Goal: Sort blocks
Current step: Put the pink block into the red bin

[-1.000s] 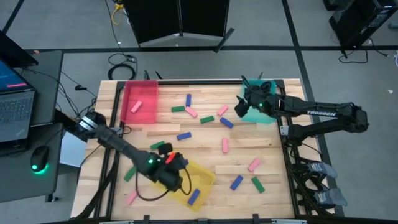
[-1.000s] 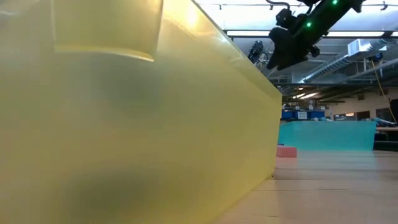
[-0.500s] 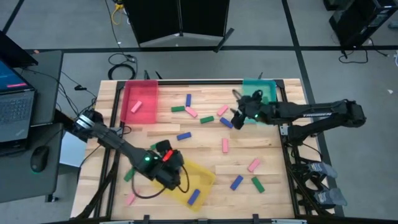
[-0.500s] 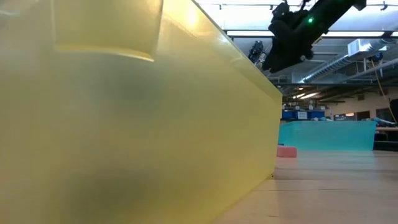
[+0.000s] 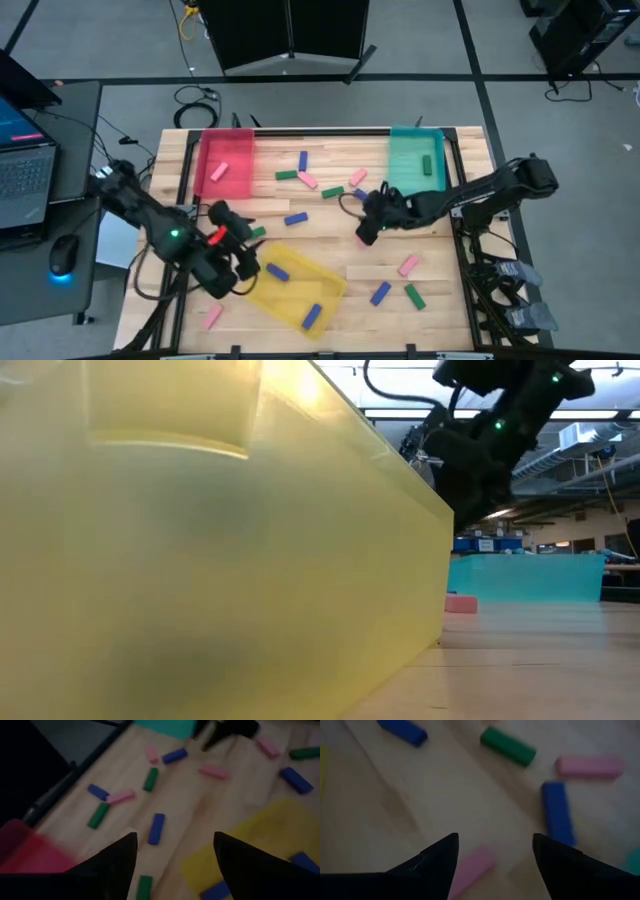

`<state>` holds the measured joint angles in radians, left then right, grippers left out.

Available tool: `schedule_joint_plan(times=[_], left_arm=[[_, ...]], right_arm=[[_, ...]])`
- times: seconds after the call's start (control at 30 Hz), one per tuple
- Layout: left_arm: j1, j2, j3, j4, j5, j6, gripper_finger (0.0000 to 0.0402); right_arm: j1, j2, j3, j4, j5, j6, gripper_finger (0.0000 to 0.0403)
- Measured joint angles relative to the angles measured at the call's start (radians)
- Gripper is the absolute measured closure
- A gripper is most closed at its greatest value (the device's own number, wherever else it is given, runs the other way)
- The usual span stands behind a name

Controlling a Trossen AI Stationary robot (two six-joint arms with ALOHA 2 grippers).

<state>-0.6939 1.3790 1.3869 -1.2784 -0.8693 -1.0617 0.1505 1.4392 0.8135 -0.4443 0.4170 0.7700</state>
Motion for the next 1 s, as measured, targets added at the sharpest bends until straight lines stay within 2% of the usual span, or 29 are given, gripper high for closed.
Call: schedule_joint_plan(times=[0.17,0.37,0.57,1.0], left_arm=[[-0.010,-0.041,0.000,-0.126,-0.048,-0.083,0.0133],[-0.009,-0.051,0.000,-0.190,-0.088,-0.121,0.0133],[-0.009,-0.051,0.000,-0.195,-0.102,-0.121,0.0133],[-0.009,-0.051,0.000,-0.210,-0.114,-0.121,0.0133]], right_arm=[[0.045,0.070,0.000,0.001,-0.003,0.140,0.0113],[0.059,0.140,0.000,0.003,-0.004,0.268,0.0093],[0.059,0.197,0.000,0.014,-0.045,0.332,0.0098],[0.048,0.295,0.006,0.052,-0.047,0.378,0.0114]])
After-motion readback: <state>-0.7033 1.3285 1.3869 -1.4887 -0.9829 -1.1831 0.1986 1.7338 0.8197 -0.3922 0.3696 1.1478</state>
